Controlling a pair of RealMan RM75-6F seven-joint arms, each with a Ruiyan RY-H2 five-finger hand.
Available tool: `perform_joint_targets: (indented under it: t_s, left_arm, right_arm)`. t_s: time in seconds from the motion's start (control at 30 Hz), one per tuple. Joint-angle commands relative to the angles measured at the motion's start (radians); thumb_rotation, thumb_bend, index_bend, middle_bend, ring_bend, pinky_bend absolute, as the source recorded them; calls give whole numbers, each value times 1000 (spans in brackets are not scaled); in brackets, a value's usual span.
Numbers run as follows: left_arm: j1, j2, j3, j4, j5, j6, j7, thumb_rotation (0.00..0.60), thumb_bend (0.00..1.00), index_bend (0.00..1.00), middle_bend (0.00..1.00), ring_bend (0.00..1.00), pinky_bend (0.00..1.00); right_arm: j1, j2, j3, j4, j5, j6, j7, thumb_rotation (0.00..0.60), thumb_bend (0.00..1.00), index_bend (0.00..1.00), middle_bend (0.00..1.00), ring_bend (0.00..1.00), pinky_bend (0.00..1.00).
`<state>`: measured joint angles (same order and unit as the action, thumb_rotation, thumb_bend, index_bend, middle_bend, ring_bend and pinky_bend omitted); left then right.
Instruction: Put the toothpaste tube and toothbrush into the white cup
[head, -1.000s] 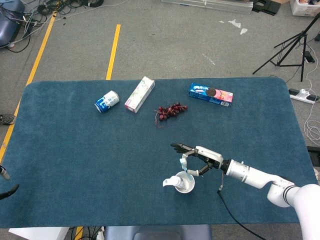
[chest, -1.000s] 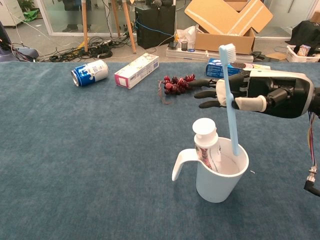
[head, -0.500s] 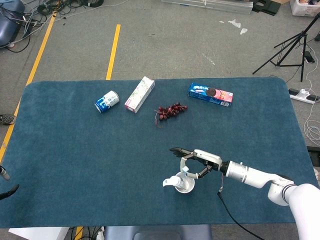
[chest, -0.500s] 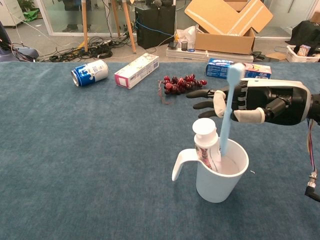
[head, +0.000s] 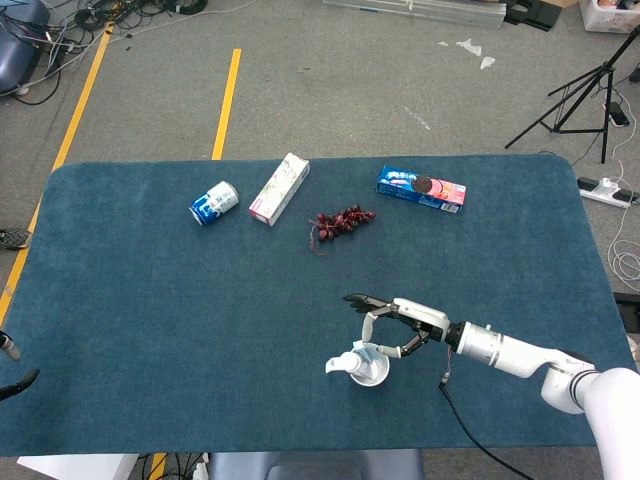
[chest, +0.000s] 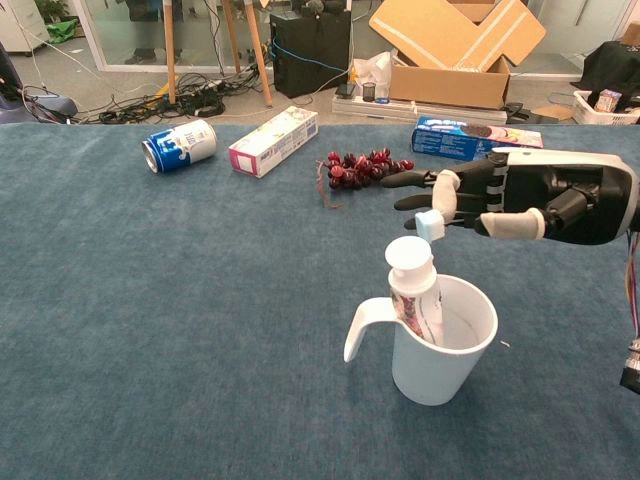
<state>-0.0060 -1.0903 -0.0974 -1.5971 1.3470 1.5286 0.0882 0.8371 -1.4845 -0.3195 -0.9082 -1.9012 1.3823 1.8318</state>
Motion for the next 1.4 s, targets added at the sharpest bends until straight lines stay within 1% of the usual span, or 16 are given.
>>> perform_joint_targets:
  t_s: [0.03, 0.1, 0.2, 0.23, 0.3, 0.4, 0.5, 0.7, 0.87, 0.9, 1.1, 1.27, 1.33, 1.4]
  left_arm:
    - [0, 0, 1, -1, 3, 0, 1, 600, 98, 589, 423, 315, 325]
    - [-1, 0, 1, -1, 5, 0, 3, 600, 98, 589, 423, 315, 325]
    - [-4, 0, 3, -1, 10, -4, 4, 600, 98, 589, 423, 315, 325]
    - [-6, 0, 4, -1, 12, -6, 4, 600, 98, 589, 423, 315, 325]
    - [-10, 0, 5, -1, 16, -11, 3, 600, 98, 589, 423, 315, 325]
    - [-17, -1, 8, -1, 28, -16, 2, 600, 97, 589, 423, 314, 325]
    - [-24, -2, 11, -1, 37, -24, 2, 600, 98, 589, 423, 315, 325]
    - [-41, -6, 15, 4, 51, -47, 0, 600, 98, 589, 423, 314, 325]
    - [-54, -7, 17, 8, 59, -64, -6, 600, 98, 589, 423, 315, 325]
    - [-57, -7, 18, 9, 61, -67, -8, 600, 98, 589, 423, 314, 325]
    - [-66, -9, 20, 12, 67, -77, -16, 600, 98, 589, 423, 315, 325]
    - [-71, -9, 22, 14, 69, -81, -21, 600, 98, 589, 423, 315, 325]
    - [-74, -10, 22, 16, 70, -83, -23, 600, 98, 589, 423, 315, 325]
    - [-76, -11, 22, 18, 71, -85, -25, 600, 98, 589, 423, 314, 325]
  right_arm:
    - [-8, 34, 2, -39, 4, 13, -52, 600, 266, 491, 33, 0, 77]
    - [-14, 66, 2, -76, 7, 17, -112, 600, 263, 489, 32, 0, 77]
    - [-30, 132, 8, -169, 26, 6, -257, 600, 256, 482, 33, 0, 77]
    - [-39, 162, 11, -214, 37, -1, -332, 600, 255, 480, 32, 0, 77]
    - [-55, 207, 17, -288, 58, -14, -444, 600, 255, 474, 32, 0, 77]
    - [-90, 282, 31, -417, 105, -34, -656, 600, 254, 459, 32, 0, 77]
    - [-131, 334, 47, -508, 144, -32, -829, 600, 253, 450, 32, 0, 77]
    - [-236, 404, 86, -626, 226, 19, -1140, 600, 251, 430, 32, 0, 77]
    - [-340, 418, 127, -675, 292, 103, -1390, 600, 249, 423, 33, 0, 77]
    - [-367, 413, 140, -680, 310, 127, -1456, 600, 249, 423, 33, 0, 77]
    - [-481, 364, 200, -681, 386, 227, -1726, 600, 249, 420, 32, 0, 77]
    - [-550, 315, 239, -657, 442, 268, -1857, 600, 249, 415, 32, 0, 77]
    - [-571, 296, 256, -645, 461, 276, -1893, 600, 249, 415, 32, 0, 77]
    - [-584, 283, 266, -634, 469, 276, -1902, 600, 250, 415, 32, 0, 77]
